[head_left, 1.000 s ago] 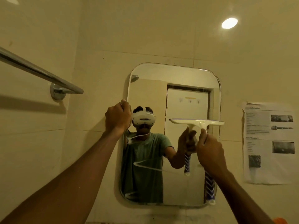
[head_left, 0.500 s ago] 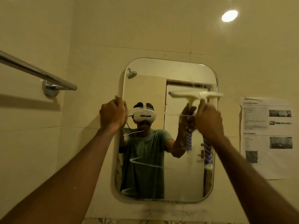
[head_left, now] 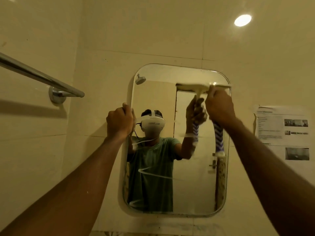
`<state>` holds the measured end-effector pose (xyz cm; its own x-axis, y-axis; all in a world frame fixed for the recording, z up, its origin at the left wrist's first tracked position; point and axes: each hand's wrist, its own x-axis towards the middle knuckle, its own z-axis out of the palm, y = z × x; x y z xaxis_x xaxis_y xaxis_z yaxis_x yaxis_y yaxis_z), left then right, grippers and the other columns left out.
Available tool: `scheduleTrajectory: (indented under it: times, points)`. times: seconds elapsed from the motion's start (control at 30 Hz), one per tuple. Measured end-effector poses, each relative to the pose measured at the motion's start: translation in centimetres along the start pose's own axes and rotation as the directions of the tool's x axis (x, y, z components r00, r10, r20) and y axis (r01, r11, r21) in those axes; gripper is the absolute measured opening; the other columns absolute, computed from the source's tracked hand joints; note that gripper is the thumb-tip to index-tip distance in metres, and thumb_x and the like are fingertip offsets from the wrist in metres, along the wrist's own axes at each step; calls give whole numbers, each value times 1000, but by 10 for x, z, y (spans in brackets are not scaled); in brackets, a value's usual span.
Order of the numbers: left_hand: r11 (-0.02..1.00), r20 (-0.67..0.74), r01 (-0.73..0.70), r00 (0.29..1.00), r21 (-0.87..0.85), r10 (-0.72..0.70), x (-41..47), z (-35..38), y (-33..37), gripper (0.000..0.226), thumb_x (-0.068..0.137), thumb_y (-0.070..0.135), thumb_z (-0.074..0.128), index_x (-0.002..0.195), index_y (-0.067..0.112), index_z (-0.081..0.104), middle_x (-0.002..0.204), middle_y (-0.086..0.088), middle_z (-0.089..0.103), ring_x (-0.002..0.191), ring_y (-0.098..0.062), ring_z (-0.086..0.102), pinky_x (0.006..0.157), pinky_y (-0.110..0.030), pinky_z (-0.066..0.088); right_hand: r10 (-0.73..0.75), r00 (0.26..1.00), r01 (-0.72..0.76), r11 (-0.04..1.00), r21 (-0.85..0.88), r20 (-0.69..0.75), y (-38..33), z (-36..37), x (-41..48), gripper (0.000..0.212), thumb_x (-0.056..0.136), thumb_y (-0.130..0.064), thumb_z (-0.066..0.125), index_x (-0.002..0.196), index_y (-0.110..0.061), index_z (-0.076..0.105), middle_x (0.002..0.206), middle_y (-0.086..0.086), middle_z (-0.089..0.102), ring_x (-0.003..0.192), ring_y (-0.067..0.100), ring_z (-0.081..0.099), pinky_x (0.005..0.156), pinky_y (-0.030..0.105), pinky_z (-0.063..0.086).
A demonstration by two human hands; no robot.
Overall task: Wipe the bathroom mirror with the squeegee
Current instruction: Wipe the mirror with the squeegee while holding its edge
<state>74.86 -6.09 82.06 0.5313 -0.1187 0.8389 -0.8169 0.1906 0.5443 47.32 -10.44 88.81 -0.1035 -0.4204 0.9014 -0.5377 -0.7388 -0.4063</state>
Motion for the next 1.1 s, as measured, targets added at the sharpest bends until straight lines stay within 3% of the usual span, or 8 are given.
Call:
scheduleTrajectory:
  times: [0.17,0.37,0.43,0.5,0.7,0.83,0.97,1.1]
  points:
    - [1000,15,-3,1000,13,3,-1,0,-1,50,103,28,26,54,23,39,51,9,40,48,-1,37,49,-13,22,86,996,-85,996,-22,36,8,14,-18,55,104,-45,22,74,-15,56,60,2,57,47,12,54,42,22,42]
    - [1000,10,-13,1000,-11,13,-1,1,-4,53,103,29,27,53,21,41,49,10,40,48,1,37,50,-12,22,106,989,-113,991,65,102,45,38,-184,61,84,-69,16,75,-23,54,54,-6,57,48,-6,59,36,4,36]
    - [1000,3,-25,1000,-6,25,-3,0,-2,51,103,29,28,55,18,44,49,10,40,47,2,36,49,-11,22,103,987,-105,994,17,121,42,35,-175,55,94,-57,19,72,-21,53,54,-5,55,47,-12,54,36,3,35]
    - [999,-10,-43,999,-9,43,-3,-1,-3,50,103,28,29,56,18,46,48,10,39,44,2,36,48,-10,22,71,992,-72,997,8,101,34,30,-128,49,104,-41,26,68,-22,52,55,-4,53,41,-4,53,33,8,34]
    - [997,-34,-74,997,-27,74,-3,-1,-5,56,103,26,31,47,22,38,42,11,38,39,1,39,44,-13,24,-27,996,22,998,-59,-81,-8,4,25,51,106,-38,24,64,-21,48,56,-3,53,44,7,51,43,18,38]
    - [998,-44,-62,997,-16,61,-3,1,-5,56,102,28,30,47,23,38,43,12,37,42,2,36,46,-11,21,71,997,-73,995,-73,-28,24,18,-25,54,104,-45,23,73,-16,56,55,-1,57,39,4,52,37,21,39]
    - [997,-15,-74,997,-15,74,-3,1,-4,56,102,29,29,52,15,47,44,8,39,43,0,37,47,-14,22,108,994,-106,992,-63,34,56,29,-120,43,103,-43,27,72,-24,51,55,-6,56,40,4,54,36,13,35]
    - [997,-16,-82,996,-4,82,-5,-1,-1,53,102,25,31,57,9,54,48,5,40,43,2,32,47,-14,20,60,996,-58,998,-25,64,28,10,-75,49,106,-36,29,65,-20,50,48,-7,49,32,0,47,33,11,33]
